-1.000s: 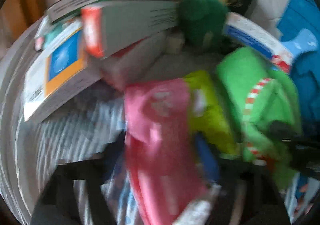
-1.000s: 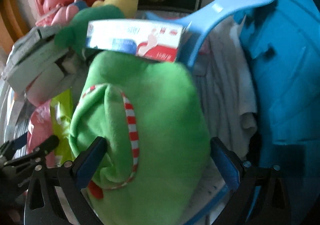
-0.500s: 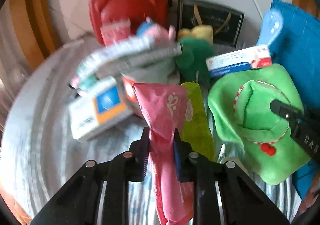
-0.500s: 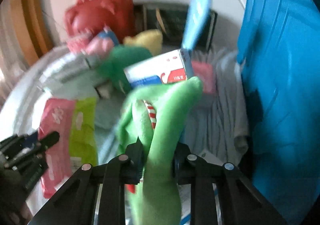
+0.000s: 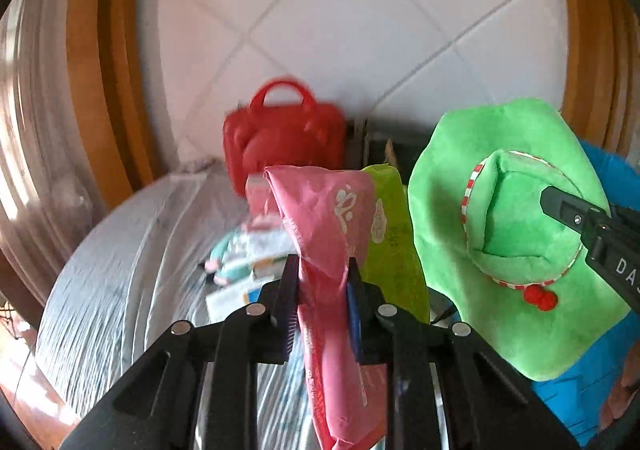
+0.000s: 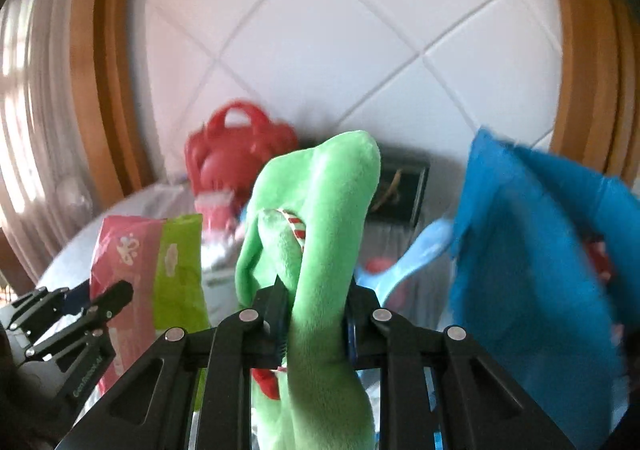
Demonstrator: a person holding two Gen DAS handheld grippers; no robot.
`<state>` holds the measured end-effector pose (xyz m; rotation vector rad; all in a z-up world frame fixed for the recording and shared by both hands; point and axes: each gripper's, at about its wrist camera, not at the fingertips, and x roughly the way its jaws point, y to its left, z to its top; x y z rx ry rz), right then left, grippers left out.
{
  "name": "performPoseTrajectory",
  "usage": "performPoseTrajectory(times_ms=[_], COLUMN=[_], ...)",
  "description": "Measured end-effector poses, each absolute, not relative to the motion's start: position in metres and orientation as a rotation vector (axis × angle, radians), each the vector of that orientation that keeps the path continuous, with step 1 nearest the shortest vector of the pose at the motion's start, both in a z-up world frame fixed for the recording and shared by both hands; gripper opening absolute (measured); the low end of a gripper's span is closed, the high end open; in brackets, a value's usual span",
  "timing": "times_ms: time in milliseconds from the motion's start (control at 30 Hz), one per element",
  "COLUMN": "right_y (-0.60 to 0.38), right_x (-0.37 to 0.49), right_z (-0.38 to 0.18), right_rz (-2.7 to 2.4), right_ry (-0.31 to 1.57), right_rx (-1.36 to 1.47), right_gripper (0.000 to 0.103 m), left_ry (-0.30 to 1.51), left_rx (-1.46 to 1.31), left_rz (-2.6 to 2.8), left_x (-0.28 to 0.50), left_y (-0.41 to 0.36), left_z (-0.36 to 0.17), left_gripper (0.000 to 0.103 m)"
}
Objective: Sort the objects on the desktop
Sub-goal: 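Carry packets and green plush hat into the blue crate and release both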
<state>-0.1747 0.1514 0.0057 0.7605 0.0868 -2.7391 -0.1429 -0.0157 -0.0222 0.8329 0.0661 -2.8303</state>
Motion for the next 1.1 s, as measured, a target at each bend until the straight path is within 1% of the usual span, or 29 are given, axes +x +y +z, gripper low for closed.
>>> performPoseTrajectory(times_ms=[233,433,567,667,767,967,1100], right_y=[0.214,0.292,0.347,0.394,0.438,0.496,0.517], right_x=[-0.133,-0.094,-0.074,-0.061,-0.051,-0.052,-0.066], right_z=[0.077,0.121,0.136,0.136,0.127,0.09,0.061], right_rz=[-2.864,-2.997,-3.097,-3.161,-3.205,-3.184,-3.138], right_ry=[-0.019,-0.124,-0.145,-0.151,-0.157,-0.152,-0.124], right_rx=[0.574,0.461,0.431,0.462,0.524,0.685,0.8], right_gripper=[0.021,0.021,0.021,0.021,0.022,0.022,0.022], left_ry=[0.063,0.057,0.055,0.03,-0.001,-0.108,-0.182], left_rx=[0.656,0.557,0.513,0.522,0.595,0.782,0.904], left_rz=[-2.971,-3.111,-3.2,-3.245,-3.288,-3.246,-3.185], left_x=[-0.118,-0.099,-0.086,-0.08,-0.077,-0.089,-0.096], left_y=[0.045,0.115,0.169,0.211,0.255,0.321,0.345], left_z=[0.037,0.08,0.101,0.106,0.099,0.064,0.041], left_gripper=[0.02,0.02,0.02,0.02,0.02,0.02,0.02])
